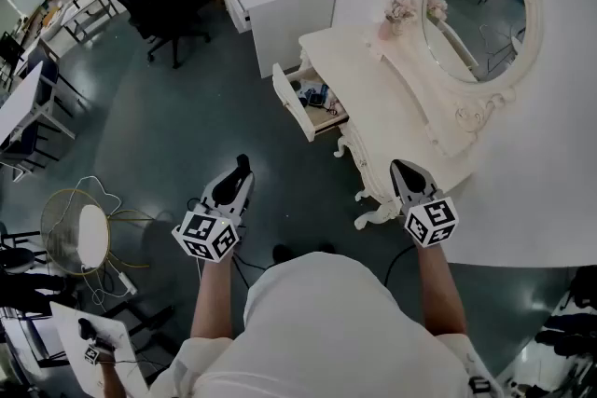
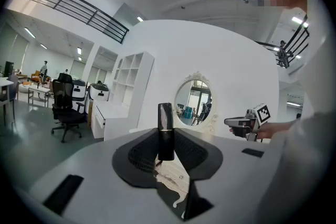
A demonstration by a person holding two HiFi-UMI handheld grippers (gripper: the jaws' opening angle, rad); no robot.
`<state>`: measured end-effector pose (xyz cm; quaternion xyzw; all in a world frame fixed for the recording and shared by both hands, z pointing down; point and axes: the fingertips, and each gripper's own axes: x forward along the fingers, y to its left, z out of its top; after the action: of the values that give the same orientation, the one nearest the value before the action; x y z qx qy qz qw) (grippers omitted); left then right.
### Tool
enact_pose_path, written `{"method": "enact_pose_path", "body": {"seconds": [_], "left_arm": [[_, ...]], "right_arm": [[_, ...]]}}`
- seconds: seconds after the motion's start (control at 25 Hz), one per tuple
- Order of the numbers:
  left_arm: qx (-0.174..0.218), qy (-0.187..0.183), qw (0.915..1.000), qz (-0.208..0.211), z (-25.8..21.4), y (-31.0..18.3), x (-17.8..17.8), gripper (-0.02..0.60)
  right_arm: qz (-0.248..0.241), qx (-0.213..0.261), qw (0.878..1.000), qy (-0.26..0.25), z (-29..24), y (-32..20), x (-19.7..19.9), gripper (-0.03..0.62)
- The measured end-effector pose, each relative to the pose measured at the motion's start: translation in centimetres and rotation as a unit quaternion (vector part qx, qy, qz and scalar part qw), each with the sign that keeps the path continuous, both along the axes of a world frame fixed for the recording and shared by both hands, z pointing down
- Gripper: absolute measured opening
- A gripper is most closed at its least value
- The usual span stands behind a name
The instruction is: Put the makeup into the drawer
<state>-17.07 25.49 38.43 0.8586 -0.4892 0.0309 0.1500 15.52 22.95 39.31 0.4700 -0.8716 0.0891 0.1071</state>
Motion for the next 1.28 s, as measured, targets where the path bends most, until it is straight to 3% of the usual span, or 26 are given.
{"method": "enact_pose_path", "body": {"seconds": [0.72,1.28], "left_arm": [[-0.004,0.008,0.9999,0.008,0.5,0.8,-1.0,0.098],[-0.020,0.017,0.9996,0.014,1.8,2.2,-6.2,0.098]], "right_arm": [[0.020,-0.007,1.000,-0.020,-0.3,1.2,-0.5,0.029],[0.037,-0.020,0.999,-0.014,0.6,2.0,-5.0,0.031]]}}
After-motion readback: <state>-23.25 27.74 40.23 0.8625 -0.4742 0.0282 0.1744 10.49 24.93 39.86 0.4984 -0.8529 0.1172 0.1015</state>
